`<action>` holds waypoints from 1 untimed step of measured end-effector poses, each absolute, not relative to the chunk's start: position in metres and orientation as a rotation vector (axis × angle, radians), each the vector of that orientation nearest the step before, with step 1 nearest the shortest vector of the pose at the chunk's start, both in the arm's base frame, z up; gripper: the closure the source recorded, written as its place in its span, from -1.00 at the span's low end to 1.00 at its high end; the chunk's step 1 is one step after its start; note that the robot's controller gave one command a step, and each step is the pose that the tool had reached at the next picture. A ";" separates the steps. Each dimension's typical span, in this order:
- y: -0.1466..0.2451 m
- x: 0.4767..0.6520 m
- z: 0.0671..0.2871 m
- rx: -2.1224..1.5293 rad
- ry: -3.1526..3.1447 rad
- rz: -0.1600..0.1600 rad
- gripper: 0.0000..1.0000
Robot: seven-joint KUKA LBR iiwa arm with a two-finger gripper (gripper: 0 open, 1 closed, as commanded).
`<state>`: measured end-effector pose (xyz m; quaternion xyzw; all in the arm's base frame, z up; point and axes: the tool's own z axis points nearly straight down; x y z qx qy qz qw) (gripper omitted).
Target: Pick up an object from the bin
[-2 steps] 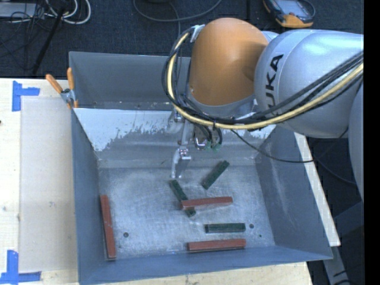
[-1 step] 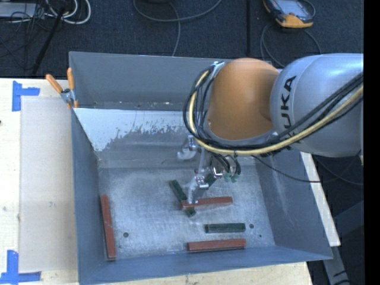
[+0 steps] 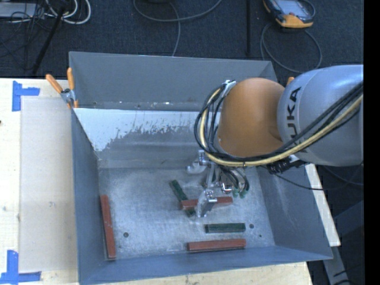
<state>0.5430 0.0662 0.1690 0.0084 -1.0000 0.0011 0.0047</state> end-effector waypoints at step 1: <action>0.066 0.528 0.096 0.087 -3.139 -0.002 1.00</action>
Offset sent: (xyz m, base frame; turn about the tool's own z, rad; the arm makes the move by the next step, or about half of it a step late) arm 0.0000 0.0000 0.0000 0.0000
